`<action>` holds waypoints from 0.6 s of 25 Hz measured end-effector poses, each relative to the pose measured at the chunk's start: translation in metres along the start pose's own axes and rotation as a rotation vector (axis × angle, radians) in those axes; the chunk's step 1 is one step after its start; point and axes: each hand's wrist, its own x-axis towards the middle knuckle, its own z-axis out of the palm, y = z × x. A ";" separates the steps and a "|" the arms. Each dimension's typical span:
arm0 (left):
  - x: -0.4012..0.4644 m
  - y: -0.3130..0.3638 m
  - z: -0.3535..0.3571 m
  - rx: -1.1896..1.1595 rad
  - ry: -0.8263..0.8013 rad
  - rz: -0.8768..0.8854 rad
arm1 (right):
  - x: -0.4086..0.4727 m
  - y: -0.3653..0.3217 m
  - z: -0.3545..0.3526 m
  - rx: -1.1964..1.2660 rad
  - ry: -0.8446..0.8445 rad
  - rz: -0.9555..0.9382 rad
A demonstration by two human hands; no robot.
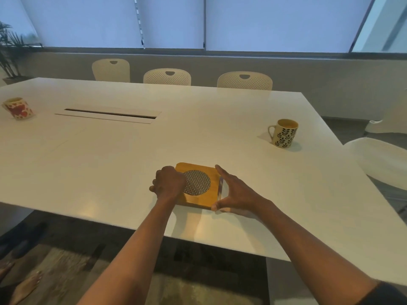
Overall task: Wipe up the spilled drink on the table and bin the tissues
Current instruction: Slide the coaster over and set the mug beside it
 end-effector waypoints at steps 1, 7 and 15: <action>-0.004 0.009 0.007 -0.009 -0.014 0.018 | -0.006 0.009 -0.008 0.005 0.011 0.009; -0.024 0.056 0.054 -0.045 -0.102 0.089 | -0.030 0.062 -0.057 0.017 0.064 0.065; -0.032 0.105 0.104 -0.071 -0.156 0.176 | -0.040 0.116 -0.106 0.002 0.062 0.147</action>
